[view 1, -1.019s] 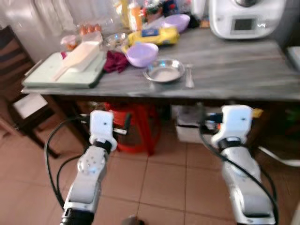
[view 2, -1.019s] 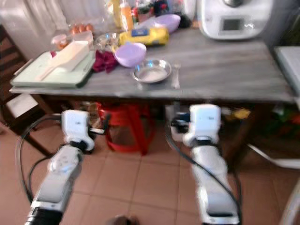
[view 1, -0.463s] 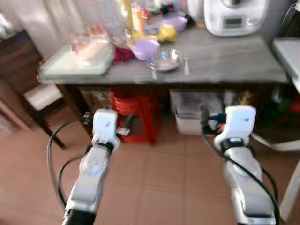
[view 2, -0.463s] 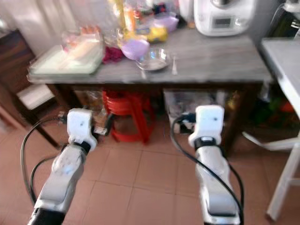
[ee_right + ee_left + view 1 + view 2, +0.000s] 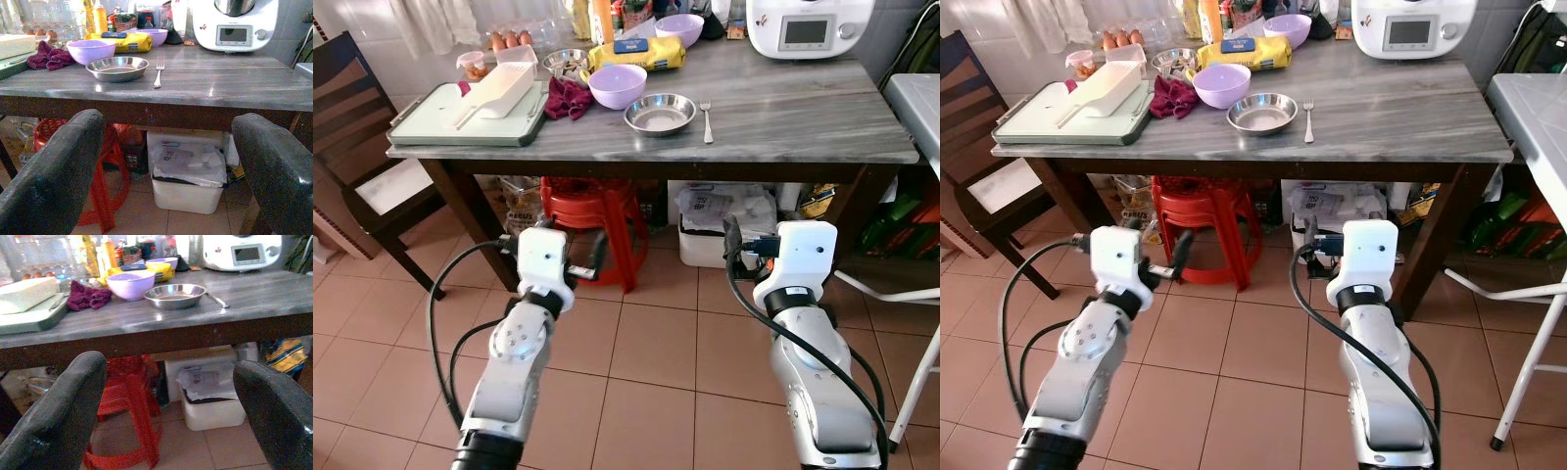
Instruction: Setting the table
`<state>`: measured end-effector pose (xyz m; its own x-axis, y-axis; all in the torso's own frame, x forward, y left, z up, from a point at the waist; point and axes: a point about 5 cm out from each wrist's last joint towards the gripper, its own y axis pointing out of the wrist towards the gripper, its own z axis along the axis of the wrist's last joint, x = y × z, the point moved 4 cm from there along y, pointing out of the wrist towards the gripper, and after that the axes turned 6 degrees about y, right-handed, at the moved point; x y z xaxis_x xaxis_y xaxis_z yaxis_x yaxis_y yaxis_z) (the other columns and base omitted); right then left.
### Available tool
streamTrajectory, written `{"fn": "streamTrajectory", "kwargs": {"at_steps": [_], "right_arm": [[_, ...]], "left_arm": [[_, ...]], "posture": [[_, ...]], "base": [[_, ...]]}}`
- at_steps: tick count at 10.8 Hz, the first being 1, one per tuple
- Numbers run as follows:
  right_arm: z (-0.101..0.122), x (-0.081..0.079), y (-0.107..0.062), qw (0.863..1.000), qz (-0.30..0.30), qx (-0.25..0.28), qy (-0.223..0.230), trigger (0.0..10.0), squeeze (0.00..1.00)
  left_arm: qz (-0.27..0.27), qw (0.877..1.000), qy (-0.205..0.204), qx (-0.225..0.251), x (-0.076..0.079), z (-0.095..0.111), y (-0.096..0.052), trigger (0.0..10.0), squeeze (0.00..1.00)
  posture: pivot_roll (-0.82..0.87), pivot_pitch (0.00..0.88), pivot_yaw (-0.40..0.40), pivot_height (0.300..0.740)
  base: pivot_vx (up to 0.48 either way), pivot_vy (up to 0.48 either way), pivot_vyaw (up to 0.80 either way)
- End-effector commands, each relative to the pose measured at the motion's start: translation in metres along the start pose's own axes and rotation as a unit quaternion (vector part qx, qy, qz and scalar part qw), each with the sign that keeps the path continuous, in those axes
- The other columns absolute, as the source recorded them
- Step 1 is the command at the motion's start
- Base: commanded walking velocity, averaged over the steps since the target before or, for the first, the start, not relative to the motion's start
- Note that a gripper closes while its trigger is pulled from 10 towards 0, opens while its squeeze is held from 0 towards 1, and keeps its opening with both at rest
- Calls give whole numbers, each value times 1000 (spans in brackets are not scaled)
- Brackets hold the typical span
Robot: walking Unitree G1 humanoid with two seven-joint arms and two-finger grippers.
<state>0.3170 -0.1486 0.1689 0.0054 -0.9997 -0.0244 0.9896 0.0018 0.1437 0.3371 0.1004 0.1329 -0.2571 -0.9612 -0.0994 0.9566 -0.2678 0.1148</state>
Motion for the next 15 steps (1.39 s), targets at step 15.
{"fn": "streamTrajectory", "kwargs": {"at_steps": [15], "right_arm": [[-7, 7, -3, 1000, -10, -3, 4, 10000, 0]], "left_arm": [[-12, 1000, 5, -4, -2, -7, -5, 10000, 0]], "posture": [[-99, 90, 130, 740]], "base": [[0, -283, -30]]}}
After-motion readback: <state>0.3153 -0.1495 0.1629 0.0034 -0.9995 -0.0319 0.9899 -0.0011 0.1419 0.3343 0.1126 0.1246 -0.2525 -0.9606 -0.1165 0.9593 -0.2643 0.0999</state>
